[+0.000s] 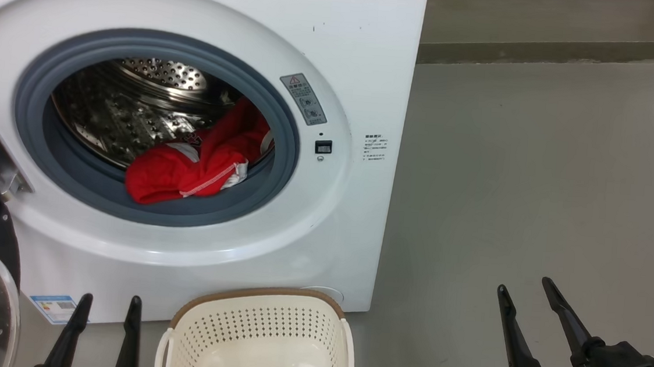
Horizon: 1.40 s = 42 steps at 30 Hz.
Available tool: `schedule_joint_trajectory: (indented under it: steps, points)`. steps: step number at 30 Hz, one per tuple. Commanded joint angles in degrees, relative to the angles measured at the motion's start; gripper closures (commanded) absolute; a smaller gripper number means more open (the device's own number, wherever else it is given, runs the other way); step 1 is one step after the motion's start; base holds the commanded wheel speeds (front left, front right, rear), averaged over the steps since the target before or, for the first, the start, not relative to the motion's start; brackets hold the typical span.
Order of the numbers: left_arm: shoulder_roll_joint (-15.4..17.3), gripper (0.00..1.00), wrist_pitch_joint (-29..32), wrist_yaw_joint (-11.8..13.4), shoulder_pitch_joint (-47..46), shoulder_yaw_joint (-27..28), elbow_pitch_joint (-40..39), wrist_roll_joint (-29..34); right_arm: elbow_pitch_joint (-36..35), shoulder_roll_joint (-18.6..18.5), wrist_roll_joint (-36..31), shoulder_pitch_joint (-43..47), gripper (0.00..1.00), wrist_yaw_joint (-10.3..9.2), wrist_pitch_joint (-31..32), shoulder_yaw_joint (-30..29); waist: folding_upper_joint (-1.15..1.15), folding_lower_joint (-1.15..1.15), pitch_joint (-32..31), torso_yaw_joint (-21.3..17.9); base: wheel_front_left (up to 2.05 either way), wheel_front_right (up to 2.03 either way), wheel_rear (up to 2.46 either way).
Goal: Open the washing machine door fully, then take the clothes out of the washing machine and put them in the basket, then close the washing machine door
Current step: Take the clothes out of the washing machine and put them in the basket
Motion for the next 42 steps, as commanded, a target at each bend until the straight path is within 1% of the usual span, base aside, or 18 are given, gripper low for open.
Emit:
schedule_joint_trajectory:
  steps: [1, 4, 8, 12, 20, 26, 37, 42]
  points:
    - [1.0, 0.0, -0.7, 0.5, -1.4, 1.8, -1.8, -0.2, -1.2, -0.8, -0.3, -1.7, 0.0, 0.36, -0.4, 1.5, 0.0, 0.0, 0.0, 0.0, 0.0, 0.0, 0.0]
    - [1.1, 0.0, -0.7, 0.6, -1.6, 1.8, -1.9, -0.2, -1.2, -0.7, -0.4, -1.8, 0.0, 0.36, -0.4, 1.6, 0.0, 0.0, 0.1, 0.1, 0.0, 0.0, 0.0]
    - [0.5, 0.0, -0.6, 0.2, -2.0, 2.1, -1.4, -2.4, -1.3, -0.6, -0.4, -2.0, 0.0, 0.36, -0.4, 1.6, 0.0, 0.0, 0.4, 0.2, 0.0, 0.0, 0.0]
    - [0.9, 0.0, -0.5, 0.0, -3.4, 2.3, -0.5, -3.1, -1.5, -0.5, -0.4, -2.2, 0.0, 0.36, -0.4, 1.5, 0.0, 0.0, 1.1, 0.8, 0.0, 0.0, 0.0]
    - [1.7, 0.0, -0.6, 1.1, -7.8, 2.2, 1.7, -2.0, -1.5, -0.4, -0.5, -2.9, 0.0, 0.36, -0.4, 1.8, 0.0, 0.0, 3.0, 1.7, 0.0, 0.0, 0.0]
    - [1.2, 0.0, -0.9, 3.3, -13.8, 2.5, 4.4, -1.2, -2.1, -0.4, -0.5, -5.1, 0.0, 0.36, -0.4, 2.1, 0.0, 0.0, 6.8, 2.2, 0.0, 0.0, 0.0]
    - [0.7, 0.0, -1.2, 5.5, -23.2, 2.6, 7.4, 0.0, -3.9, -0.3, -0.7, -9.1, 0.0, 0.36, -0.4, 1.6, 0.0, 0.0, 14.5, 1.3, 0.0, 0.0, 0.0]
    - [1.3, 0.0, -1.2, 5.9, -28.4, 2.8, 9.3, 0.7, -4.9, -0.1, -0.8, -11.2, 0.0, 0.36, -0.4, 1.9, 0.0, 0.0, 18.2, 0.5, 0.0, 0.0, 0.0]
